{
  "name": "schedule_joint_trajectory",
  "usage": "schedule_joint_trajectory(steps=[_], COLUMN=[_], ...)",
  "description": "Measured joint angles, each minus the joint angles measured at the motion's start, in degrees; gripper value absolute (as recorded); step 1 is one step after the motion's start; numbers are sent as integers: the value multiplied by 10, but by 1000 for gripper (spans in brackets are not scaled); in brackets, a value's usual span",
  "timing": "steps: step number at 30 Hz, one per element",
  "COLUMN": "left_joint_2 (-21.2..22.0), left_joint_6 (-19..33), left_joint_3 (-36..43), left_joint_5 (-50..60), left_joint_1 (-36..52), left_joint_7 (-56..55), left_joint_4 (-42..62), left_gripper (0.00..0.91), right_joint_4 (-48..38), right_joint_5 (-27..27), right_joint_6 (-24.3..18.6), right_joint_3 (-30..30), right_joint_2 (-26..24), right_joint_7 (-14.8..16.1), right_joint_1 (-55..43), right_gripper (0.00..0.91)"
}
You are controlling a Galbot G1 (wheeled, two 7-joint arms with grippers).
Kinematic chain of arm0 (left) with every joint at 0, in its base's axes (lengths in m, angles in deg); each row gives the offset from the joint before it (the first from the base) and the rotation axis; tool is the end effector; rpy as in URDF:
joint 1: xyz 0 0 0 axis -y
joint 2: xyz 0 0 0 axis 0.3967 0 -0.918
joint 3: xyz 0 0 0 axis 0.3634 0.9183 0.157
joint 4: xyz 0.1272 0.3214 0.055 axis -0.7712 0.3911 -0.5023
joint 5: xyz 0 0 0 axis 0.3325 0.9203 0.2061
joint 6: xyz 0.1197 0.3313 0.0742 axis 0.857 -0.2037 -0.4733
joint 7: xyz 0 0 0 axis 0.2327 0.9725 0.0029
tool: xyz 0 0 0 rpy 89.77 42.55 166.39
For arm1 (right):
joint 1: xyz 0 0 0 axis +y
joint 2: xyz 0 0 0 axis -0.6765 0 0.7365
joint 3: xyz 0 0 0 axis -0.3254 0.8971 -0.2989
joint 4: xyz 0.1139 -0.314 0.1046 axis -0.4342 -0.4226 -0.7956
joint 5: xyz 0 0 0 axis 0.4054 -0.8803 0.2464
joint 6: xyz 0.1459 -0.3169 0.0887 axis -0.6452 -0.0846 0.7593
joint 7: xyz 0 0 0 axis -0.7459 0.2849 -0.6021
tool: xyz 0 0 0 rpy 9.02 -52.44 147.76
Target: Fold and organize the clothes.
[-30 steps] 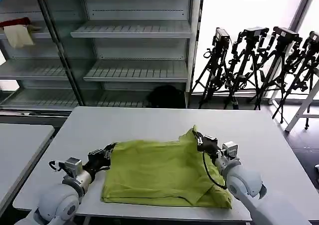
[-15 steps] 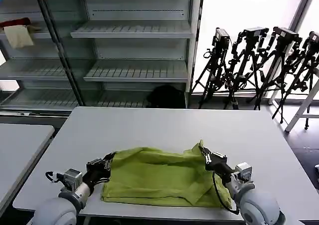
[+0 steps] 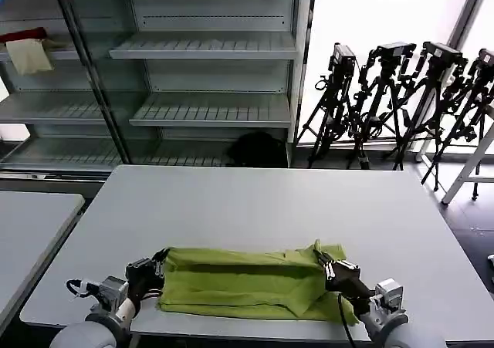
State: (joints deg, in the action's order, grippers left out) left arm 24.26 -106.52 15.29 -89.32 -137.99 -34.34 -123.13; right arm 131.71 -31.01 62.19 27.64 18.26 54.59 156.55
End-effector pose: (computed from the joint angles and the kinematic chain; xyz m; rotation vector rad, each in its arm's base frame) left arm 0.2107 0.0681 -0.2309 -0.2652 -2.6611 -0.3589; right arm 0.2062 -0.0606 -0.2393 0.5340 -2.7148 -0.0002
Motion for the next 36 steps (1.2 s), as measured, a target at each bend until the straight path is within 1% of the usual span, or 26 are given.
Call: schedule_joint_trajectory(steps=[12,17,23,30,31,32,33,36], left_joint_2=[7,10,11,15,14,14,15,15], left_joint_6=[-2,1,4,7,7,7,7,4], left_joint_3=[0,3,9,18,18,19,19,20], left_joint_5=[25,35,49,63,65,68,71,79], left_joint_1=[-27,-37,-46,-53,-54,-55,-55,-57], left_joint_7=[2,5,6,7,7,7,7,5], left_joint_4=[-11,-11,-9,-7,-6,-6,-6,-6], left_gripper=[0,0,0,20,81,756,907,907], right_joint_4=[2,-3,-12,-24,-26,-27,-27,-28], right_joint_5=[-5,-7,-14,-17,-18,-19,-19,-20], right_joint_6=[-5,-5,-13,-23,-24,-25,-26,-27], right_joint_3=[-22,-22,-7,10,12,15,18,25], right_joint_2=[-3,-1,12,33,36,39,43,52], right_joint_7=[3,-1,-21,-62,-69,-76,-85,-111], right_joint_1=[23,32,33,31,31,30,29,25], right_gripper=[0,0,0,0,464,907,907,907])
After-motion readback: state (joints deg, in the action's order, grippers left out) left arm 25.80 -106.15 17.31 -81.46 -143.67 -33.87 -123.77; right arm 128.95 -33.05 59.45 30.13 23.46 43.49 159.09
